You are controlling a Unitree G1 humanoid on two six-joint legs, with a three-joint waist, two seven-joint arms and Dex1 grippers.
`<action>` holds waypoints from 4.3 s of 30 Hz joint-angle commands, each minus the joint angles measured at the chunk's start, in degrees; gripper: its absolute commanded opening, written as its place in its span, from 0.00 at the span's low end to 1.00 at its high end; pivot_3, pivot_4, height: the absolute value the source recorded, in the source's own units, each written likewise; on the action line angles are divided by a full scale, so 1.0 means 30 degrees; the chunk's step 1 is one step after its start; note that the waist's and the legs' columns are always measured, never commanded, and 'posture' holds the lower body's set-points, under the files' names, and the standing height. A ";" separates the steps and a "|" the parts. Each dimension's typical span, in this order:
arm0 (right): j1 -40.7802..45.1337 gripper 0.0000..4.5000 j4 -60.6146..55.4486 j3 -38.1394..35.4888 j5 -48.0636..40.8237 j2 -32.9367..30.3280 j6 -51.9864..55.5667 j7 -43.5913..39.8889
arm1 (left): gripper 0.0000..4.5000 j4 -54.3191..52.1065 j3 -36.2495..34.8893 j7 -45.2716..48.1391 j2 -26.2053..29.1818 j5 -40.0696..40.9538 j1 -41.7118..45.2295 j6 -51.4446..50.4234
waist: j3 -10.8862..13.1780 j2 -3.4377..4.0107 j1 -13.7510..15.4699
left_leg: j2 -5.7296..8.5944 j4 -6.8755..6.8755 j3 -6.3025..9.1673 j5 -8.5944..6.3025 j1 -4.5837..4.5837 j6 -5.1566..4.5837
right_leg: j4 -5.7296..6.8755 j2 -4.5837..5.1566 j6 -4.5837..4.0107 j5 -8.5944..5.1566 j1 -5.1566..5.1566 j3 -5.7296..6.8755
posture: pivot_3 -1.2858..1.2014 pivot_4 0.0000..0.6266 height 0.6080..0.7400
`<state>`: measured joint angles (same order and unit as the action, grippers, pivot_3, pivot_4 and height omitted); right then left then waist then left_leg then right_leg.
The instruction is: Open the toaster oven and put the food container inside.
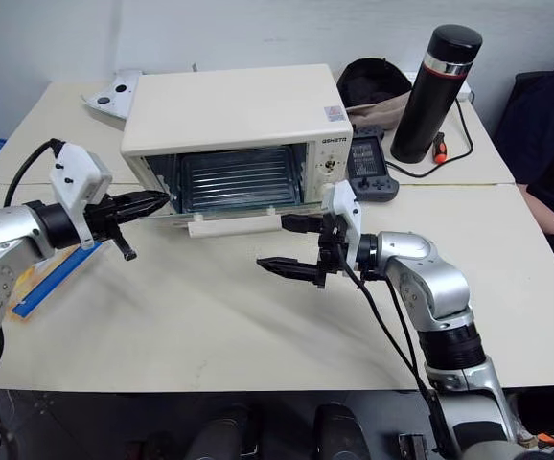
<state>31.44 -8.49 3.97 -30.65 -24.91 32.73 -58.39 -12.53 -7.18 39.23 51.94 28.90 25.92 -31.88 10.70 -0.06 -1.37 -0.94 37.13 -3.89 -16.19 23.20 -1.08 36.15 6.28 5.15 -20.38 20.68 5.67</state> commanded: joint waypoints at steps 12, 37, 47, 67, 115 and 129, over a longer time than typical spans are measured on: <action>-0.4837 1.00 -0.3916 -0.6038 -0.4474 -0.6941 0.3117 -0.1185 | 0.00 -0.1077 0.0797 0.2783 0.0180 -0.1664 -0.3290 0.0953 | 0.0006 -0.0008 0.0302 | -0.0004 -0.0011 -0.0008 0.0006 -0.0035 -0.0029 | -0.0026 0.0011 0.0016 0.0009 -0.0037 -0.0011 | 0.52 0.24 1.00; 0.4923 1.00 0.2194 0.1160 -0.3337 -0.4078 0.1199 -0.7237 | 0.73 -1.0347 -1.8797 -0.4050 -0.8206 0.8044 -1.8761 -0.5635 | 0.0051 -0.0108 -0.0074 | 0.0007 0.0030 0.0080 0.0001 -0.0043 -0.0064 | -0.0081 0.0090 0.0009 0.0006 -0.0093 0.0039 | 0.52 0.24 1.00; 0.6597 1.00 0.4664 0.2295 -0.1873 -0.2546 0.0044 -0.9469 | 1.00 -0.7203 -2.2570 -1.2741 -0.8983 1.4399 -2.0764 -0.6239 | 0.0049 -0.0136 0.0184 | 0.0021 0.0034 0.0121 -0.0087 -0.0042 -0.0106 | -0.0100 0.0124 -0.0010 -0.0001 -0.0090 0.0041 | 0.52 0.24 1.00; 0.3694 1.00 0.0707 0.0340 -0.3052 -0.3021 0.2067 -0.7388 | 1.00 0.4331 -1.7475 -2.0396 -0.0197 1.5148 -1.1760 -0.8438 | 0.0021 -0.0182 -0.0099 | 0.0020 -0.0021 0.0092 -0.0058 -0.0043 -0.0019 | -0.0056 0.0114 -0.0025 -0.0008 -0.0032 0.0043 | 0.52 0.24 1.00; -0.2570 1.00 -0.4457 -0.6322 -0.7295 -0.6940 0.4145 -0.2014 | 0.00 -0.1256 -0.9236 -2.1108 -0.4269 1.5587 0.2492 -2.0205 | 0.0071 -0.0320 0.0421 | 0.0032 0.0015 0.0050 -0.0006 -0.0014 0.0010 | 0.0075 0.0076 0.0001 0.0005 -0.0003 0.0016 | 0.52 0.24 1.00; -0.4444 1.00 -0.5896 -0.6353 -0.7003 -0.5982 0.3132 0.0839 | 0.67 0.1496 -0.8963 -2.6101 -0.8612 1.5650 0.6937 -2.0205 | 0.0097 -0.0369 0.0886 | 0.0045 0.0048 0.0058 0.0055 -0.0010 0.0029 | 0.0078 0.0044 0.0028 0.0018 -0.0016 0.0017 | 0.52 0.24 1.00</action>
<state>18.63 -24.55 -13.70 -51.39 -42.59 43.30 -56.46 -7.52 -32.74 -38.93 25.42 72.90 46.44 -93.01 11.00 -1.17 1.29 -0.80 37.27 -3.71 -16.02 23.18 -0.98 36.38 6.41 5.23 -20.33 20.64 5.73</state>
